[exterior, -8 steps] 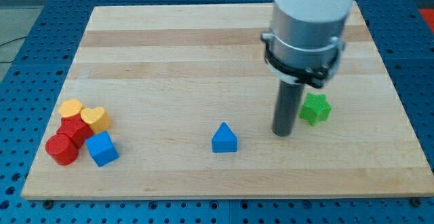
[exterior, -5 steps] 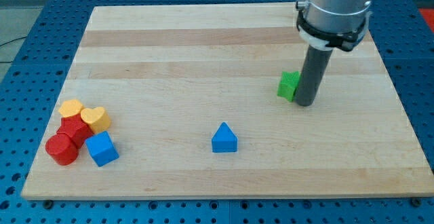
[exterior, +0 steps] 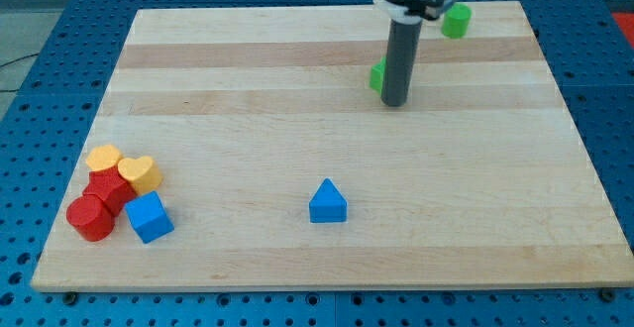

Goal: Move the green star towards the green circle

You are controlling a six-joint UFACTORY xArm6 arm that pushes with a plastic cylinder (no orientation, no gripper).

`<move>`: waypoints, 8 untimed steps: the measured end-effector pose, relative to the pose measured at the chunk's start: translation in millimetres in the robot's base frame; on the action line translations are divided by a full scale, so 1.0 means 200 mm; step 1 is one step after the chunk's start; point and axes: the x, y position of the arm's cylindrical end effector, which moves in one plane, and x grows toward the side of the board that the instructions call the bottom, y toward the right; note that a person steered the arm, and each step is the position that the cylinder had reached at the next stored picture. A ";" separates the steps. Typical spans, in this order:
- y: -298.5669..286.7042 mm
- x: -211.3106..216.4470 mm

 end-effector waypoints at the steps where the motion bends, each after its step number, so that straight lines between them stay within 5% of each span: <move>1: 0.00 -0.14; 3: -0.23 -0.24; 6: 0.28 -0.35; 7: 0.17 -0.15; 8: -0.08 -0.20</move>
